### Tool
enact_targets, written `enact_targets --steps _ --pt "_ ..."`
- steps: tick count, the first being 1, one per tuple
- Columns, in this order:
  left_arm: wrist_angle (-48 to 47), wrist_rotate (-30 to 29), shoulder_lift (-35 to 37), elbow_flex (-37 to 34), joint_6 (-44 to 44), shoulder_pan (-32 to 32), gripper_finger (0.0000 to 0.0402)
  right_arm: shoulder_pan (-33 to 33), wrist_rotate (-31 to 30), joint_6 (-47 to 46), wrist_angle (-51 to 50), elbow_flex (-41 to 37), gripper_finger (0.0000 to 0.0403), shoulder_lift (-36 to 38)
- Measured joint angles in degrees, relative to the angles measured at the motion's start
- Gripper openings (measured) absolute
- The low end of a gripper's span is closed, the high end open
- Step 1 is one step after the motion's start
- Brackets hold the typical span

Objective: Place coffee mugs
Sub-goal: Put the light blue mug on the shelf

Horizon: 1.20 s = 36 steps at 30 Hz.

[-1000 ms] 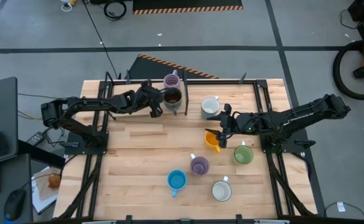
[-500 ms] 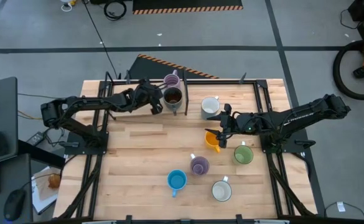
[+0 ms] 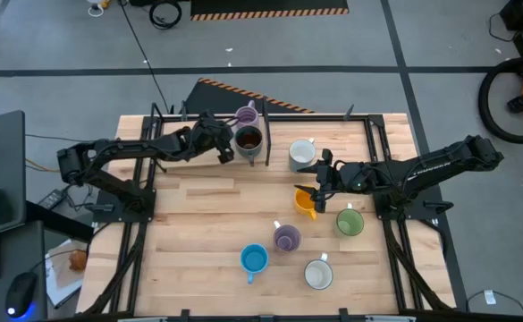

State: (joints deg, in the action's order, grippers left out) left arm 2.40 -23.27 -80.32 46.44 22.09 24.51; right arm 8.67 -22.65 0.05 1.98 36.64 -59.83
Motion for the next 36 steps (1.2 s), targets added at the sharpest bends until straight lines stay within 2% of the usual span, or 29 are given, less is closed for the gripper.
enact_targets --steps 5,9,16,18,24,30,33,36 --pt "-1.0 -0.7 5.6 0.0 -3.4 -1.9 0.0142 0.0 -0.1 0.0 -0.5 0.0 0.0229 0.0" --pt "-3.7 -0.1 8.2 0.1 -4.9 -7.5 0.0141 0.0 -1.2 0.2 -2.1 0.0 0.0229 0.0" --pt "-12.3 10.9 8.0 0.0 -3.6 -18.9 0.0141 0.0 -3.9 0.5 -3.2 0.0 0.0229 0.0" --pt "-13.9 12.9 7.9 0.0 -6.5 -21.3 0.0141 0.0 -4.4 1.5 -2.5 0.0 0.0229 0.0" --pt "-14.3 17.4 7.9 0.0 -22.4 -26.9 0.0141 0.0 -6.2 2.1 -1.6 0.0 0.0229 0.0" --pt "-11.6 18.0 7.9 0.0 -29.5 -30.3 0.0141 0.0 -4.8 -0.7 -0.8 -1.0 0.0229 0.0" --pt "-10.0 17.8 7.9 0.0 -30.7 -31.2 0.0141 0.3 -2.5 -4.6 -5.5 -0.5 0.0229 0.0" --pt "-7.3 16.7 7.9 0.0 -32.8 -31.2 0.0141 1.6 -3.1 -7.9 -9.9 1.5 0.0229 -0.9"
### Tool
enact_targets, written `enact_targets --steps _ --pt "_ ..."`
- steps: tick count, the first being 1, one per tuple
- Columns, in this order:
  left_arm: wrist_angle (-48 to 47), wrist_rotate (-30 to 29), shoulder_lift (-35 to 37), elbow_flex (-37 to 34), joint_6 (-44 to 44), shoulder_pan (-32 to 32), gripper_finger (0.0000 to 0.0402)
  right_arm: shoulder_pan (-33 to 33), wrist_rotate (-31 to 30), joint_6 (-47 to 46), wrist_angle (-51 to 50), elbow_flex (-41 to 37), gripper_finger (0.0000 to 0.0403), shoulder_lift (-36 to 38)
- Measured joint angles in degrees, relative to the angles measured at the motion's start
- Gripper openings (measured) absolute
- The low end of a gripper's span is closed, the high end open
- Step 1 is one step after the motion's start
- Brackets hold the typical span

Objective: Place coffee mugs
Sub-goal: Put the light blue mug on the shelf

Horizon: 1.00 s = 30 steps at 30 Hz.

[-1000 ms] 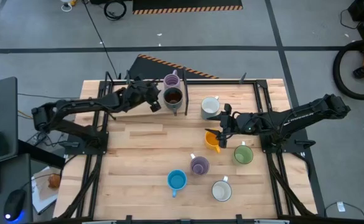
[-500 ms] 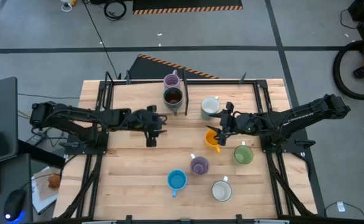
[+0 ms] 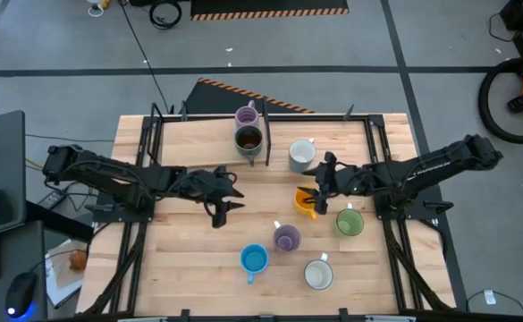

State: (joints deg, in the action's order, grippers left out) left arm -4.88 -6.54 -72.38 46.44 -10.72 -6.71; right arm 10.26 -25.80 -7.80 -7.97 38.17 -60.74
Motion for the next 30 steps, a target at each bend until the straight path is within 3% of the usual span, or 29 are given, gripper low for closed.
enact_targets --steps 4,10,15,21,30 --pt "0.4 1.6 -0.8 0.0 -3.9 0.8 0.0141 1.9 -3.8 -1.0 -3.0 1.9 0.0229 -2.0" --pt "-6.0 10.8 -2.7 3.8 -5.2 -1.7 0.0141 2.5 -7.6 -0.6 -0.3 2.6 0.0229 -2.4" --pt "-11.3 9.8 -4.9 6.8 -3.9 -6.6 0.0141 2.0 -7.7 -2.6 2.2 1.8 0.0229 -3.0" --pt "-11.4 8.6 -7.9 8.4 -10.8 -8.5 0.0147 2.0 -7.6 -3.0 3.5 1.6 0.0229 -4.6" --pt "-13.9 9.2 -15.3 14.8 -14.6 -9.2 0.0204 2.0 -7.4 -1.1 5.8 1.6 0.0229 -4.9"
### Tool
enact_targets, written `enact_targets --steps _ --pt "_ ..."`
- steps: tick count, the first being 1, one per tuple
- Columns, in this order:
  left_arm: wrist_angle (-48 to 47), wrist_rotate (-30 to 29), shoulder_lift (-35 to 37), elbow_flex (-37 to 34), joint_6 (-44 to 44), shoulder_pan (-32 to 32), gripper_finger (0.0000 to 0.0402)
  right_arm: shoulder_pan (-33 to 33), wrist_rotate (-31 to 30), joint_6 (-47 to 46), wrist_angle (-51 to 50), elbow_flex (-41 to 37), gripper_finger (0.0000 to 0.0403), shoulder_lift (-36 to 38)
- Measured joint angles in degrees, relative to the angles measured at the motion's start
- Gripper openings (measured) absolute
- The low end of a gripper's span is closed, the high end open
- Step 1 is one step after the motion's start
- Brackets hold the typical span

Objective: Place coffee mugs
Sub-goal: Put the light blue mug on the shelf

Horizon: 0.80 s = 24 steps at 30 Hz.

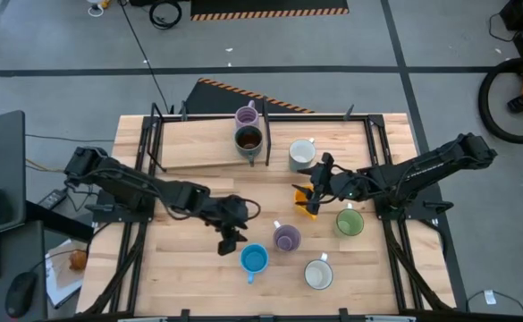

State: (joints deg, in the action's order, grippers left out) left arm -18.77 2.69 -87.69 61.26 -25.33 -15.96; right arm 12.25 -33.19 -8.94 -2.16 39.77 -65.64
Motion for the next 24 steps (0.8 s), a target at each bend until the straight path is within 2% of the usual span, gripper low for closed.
enact_targets --steps 5,12,19,24 --pt "-2.2 1.3 -4.5 5.2 -0.8 -0.1 0.0218 0.0 0.0 1.2 0.0 0.0 0.0229 0.0" --pt "-10.2 3.5 -10.5 12.6 0.3 -0.9 0.0219 0.0 0.0 1.6 -0.7 0.0 0.0229 0.0" --pt "-12.3 2.8 -13.7 14.4 0.9 -2.1 0.0219 0.0 0.1 1.6 -0.9 0.0 0.0229 0.0" --pt "-13.0 -0.2 -13.7 14.4 1.7 -2.4 0.0218 0.0 0.2 2.0 -0.2 0.0 0.0229 0.0"
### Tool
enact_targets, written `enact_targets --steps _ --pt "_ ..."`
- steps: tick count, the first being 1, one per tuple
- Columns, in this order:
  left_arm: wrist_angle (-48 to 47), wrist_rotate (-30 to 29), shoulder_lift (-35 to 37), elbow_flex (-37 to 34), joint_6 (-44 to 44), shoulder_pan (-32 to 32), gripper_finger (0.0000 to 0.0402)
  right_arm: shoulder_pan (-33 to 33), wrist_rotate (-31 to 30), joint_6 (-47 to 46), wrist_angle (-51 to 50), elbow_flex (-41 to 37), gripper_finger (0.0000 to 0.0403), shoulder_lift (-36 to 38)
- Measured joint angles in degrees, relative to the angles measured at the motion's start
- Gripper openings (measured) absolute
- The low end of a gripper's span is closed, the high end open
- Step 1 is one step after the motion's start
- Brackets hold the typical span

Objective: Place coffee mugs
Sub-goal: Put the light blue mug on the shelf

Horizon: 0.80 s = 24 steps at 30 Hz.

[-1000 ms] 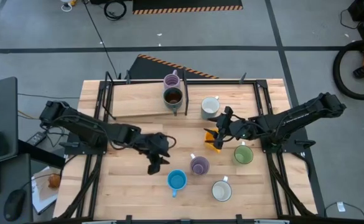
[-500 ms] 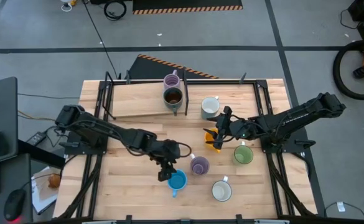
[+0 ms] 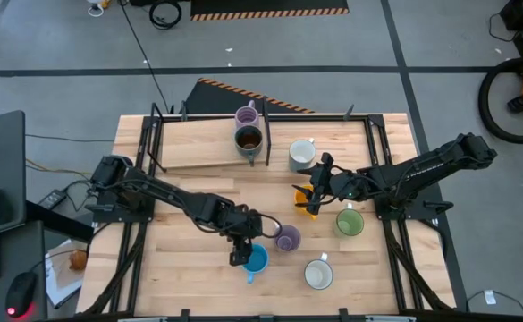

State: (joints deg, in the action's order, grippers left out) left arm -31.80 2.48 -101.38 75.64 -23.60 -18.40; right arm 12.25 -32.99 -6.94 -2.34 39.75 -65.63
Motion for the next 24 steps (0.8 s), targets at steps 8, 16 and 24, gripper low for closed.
enact_targets --steps 8,16,24 --pt "-0.2 -0.6 -1.6 -0.1 -0.2 -0.9 0.0183 0.0 0.0 0.5 0.7 0.0 0.0229 0.0" --pt "-1.1 -1.1 -3.1 0.0 -0.8 -0.8 0.0159 0.0 1.3 0.5 1.3 0.0 0.0229 0.0" --pt "-1.5 -1.7 -3.1 0.0 -0.1 -0.8 0.0100 0.0 1.3 0.6 1.4 0.0 0.0229 0.0"
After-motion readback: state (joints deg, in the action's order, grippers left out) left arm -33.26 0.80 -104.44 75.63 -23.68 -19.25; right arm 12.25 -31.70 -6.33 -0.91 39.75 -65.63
